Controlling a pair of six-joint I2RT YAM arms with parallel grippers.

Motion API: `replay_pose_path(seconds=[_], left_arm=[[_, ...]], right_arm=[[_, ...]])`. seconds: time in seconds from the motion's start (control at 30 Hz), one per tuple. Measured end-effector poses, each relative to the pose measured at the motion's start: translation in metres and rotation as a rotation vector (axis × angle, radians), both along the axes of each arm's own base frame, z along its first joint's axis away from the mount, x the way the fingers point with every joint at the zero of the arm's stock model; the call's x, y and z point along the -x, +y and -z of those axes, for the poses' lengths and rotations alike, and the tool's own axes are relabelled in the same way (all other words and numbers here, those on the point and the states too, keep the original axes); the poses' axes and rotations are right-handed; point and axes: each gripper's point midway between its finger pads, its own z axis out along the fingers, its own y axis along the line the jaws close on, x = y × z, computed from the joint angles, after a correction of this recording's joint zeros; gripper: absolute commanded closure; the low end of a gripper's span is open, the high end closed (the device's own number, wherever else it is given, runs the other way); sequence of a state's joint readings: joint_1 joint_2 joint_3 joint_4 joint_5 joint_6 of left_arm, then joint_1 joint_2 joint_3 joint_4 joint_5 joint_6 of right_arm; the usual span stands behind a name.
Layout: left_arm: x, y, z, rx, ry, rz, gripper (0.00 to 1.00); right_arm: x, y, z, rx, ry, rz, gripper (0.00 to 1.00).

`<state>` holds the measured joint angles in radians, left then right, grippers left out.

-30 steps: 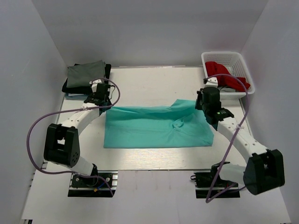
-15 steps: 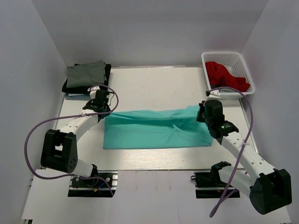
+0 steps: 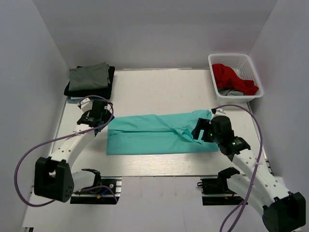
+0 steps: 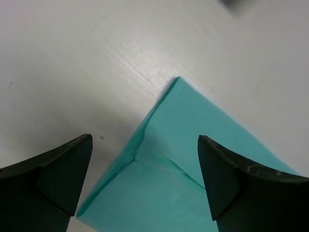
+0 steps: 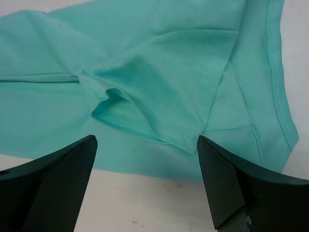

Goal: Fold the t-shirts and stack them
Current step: Fold the other side of the tshirt into a rectangle

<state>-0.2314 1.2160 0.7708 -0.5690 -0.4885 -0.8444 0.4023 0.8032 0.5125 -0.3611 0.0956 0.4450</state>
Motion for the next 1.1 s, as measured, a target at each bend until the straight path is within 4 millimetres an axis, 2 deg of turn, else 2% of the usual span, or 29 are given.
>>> replay_pose_path(seconds=[0.1,0.2,0.27,0.37,0.5,0.63,0.77,0.83,0.9,1.1], left_arm=[[-0.014,-0.005,-0.027,0.027,-0.096,0.017,0.0],[-0.029,-0.02,-0.034,0.064,-0.132,0.082,0.0],[-0.039,-0.035,-0.027,0.101,-0.115,0.148,0.0],[-0.049,-0.059,-0.005,0.156,-0.061,0.25,0.0],[-0.048,-0.082,0.022,0.195,0.016,0.343,0.0],[-0.046,-0.09,0.029,0.2,0.037,0.376,0.0],[-0.047,-0.088,0.029,0.192,0.036,0.372,0.0],[-0.046,-0.088,0.03,0.188,0.038,0.371,0.0],[-0.045,-0.088,0.031,0.186,0.041,0.373,0.0],[-0.04,-0.086,0.035,0.18,0.057,0.373,0.0]], right_arm=[[-0.004,0.007,-0.013,-0.036,-0.05,-0.03,0.1],[-0.015,0.022,-0.017,-0.077,-0.059,-0.072,0.1],[-0.027,0.037,-0.015,-0.105,-0.047,-0.11,0.1],[-0.045,0.057,-0.003,-0.131,-0.006,-0.163,0.1],[-0.057,0.08,0.014,-0.16,0.043,-0.236,0.1],[-0.041,0.105,0.028,-0.198,0.108,-0.347,0.1],[-0.016,0.123,0.019,-0.243,0.104,-0.451,0.1],[0.0,0.121,0.016,-0.25,0.095,-0.479,0.1],[0.008,0.116,0.015,-0.242,0.093,-0.479,0.1],[0.011,0.102,0.015,-0.181,0.088,-0.448,0.1]])
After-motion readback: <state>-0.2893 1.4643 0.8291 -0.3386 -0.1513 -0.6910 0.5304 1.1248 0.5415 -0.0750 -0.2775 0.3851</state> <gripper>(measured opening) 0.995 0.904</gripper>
